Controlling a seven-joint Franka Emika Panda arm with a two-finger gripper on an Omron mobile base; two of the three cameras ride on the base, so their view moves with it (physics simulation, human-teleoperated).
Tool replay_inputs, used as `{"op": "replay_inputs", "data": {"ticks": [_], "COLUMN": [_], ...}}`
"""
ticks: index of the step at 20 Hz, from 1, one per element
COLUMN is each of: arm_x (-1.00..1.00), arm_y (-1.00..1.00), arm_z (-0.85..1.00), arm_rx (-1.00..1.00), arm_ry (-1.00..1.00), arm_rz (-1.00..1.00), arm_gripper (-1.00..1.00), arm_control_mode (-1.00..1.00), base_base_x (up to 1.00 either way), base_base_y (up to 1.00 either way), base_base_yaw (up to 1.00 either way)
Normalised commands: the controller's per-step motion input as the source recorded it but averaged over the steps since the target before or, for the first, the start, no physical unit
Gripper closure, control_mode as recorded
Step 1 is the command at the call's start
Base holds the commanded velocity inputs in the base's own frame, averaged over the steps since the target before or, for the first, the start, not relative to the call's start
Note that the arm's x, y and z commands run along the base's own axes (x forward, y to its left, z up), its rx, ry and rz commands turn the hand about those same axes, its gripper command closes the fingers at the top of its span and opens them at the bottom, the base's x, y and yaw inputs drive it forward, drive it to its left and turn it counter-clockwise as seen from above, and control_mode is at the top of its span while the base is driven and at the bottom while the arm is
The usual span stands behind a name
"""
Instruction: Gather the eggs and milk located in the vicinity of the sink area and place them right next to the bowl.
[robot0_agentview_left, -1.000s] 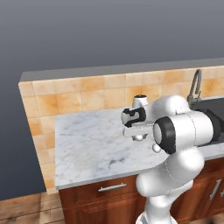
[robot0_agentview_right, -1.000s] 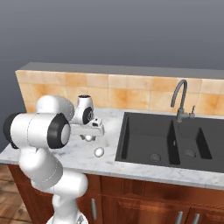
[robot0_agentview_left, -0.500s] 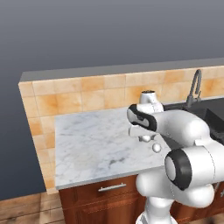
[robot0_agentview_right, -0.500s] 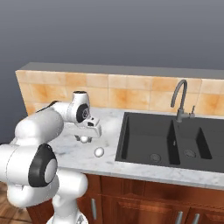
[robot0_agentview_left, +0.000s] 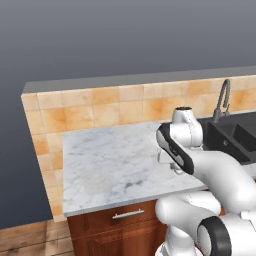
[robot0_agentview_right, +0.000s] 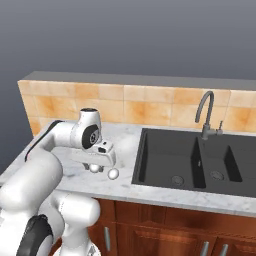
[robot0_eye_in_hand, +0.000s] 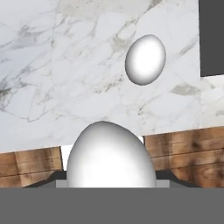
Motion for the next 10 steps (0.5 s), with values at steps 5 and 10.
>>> {"op": "replay_inputs", "data": {"ticks": [5, 10], "arm_x": [-0.27, -0.01], "arm_y": [-0.12, -0.01], "arm_z": [0.0, 0.0], "arm_rx": [0.0, 0.0], "arm_ry": [0.0, 0.0], "arm_rz": [0.0, 0.0], "arm_gripper": [1.0, 1.0], "arm_control_mode": [-1.0, -1.0], "base_base_x": [0.0, 0.0], "base_base_y": [0.0, 0.0], "base_base_yaw": [0.0, 0.0]}}
